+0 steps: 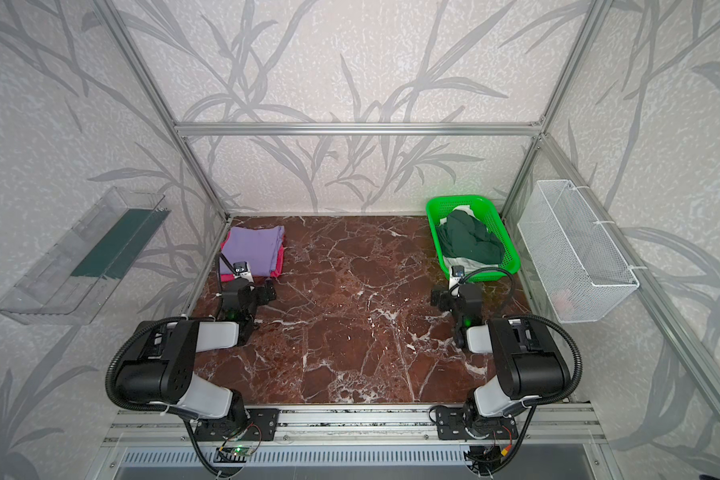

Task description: Fold and stack the t-shirts

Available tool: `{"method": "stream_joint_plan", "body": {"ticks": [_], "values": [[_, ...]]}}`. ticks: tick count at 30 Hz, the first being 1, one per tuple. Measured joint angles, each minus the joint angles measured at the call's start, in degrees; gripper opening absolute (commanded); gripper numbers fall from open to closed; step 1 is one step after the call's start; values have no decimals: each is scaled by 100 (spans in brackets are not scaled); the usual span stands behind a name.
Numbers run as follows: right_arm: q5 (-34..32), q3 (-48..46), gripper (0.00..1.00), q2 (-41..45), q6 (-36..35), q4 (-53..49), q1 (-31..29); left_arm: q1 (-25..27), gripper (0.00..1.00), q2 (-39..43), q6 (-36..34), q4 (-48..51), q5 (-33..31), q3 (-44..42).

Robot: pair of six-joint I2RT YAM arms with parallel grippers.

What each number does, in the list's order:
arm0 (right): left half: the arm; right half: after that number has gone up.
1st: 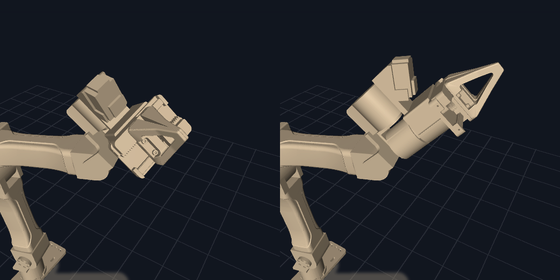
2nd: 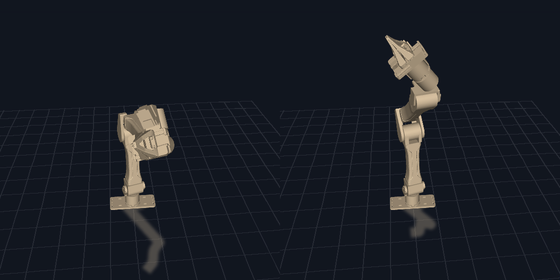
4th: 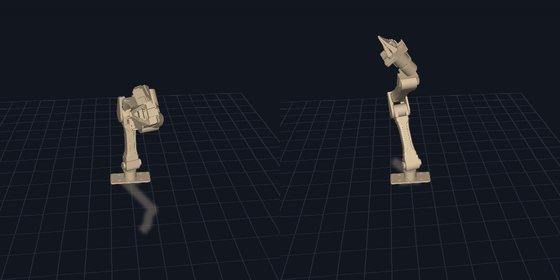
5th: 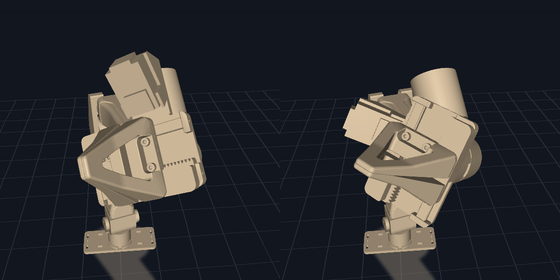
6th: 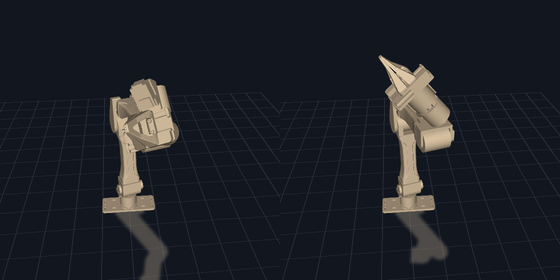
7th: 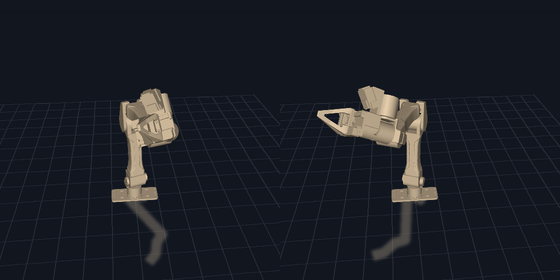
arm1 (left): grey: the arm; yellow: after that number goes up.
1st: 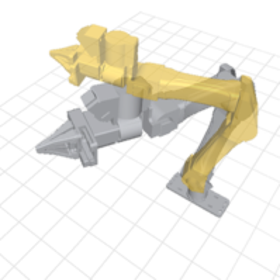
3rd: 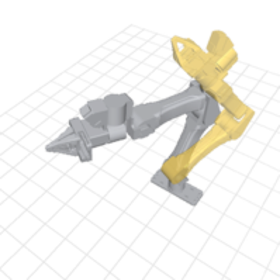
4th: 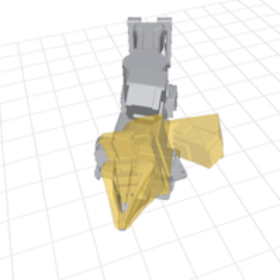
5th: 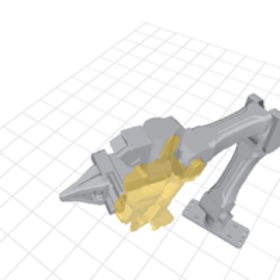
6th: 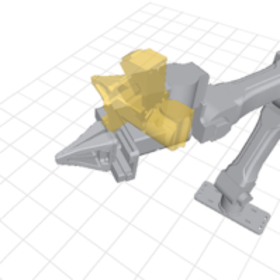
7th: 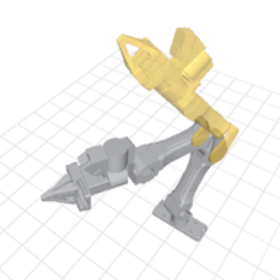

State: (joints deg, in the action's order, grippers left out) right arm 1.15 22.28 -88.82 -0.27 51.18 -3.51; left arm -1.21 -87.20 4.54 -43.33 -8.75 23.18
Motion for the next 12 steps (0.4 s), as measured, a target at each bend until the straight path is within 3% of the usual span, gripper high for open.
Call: {"method": "stream_joint_plan", "body": {"ticks": [12], "values": [[389, -28, 99, 0, -219, -50, -79, -7, 99, 0, -7, -2, 205, 2]]}}
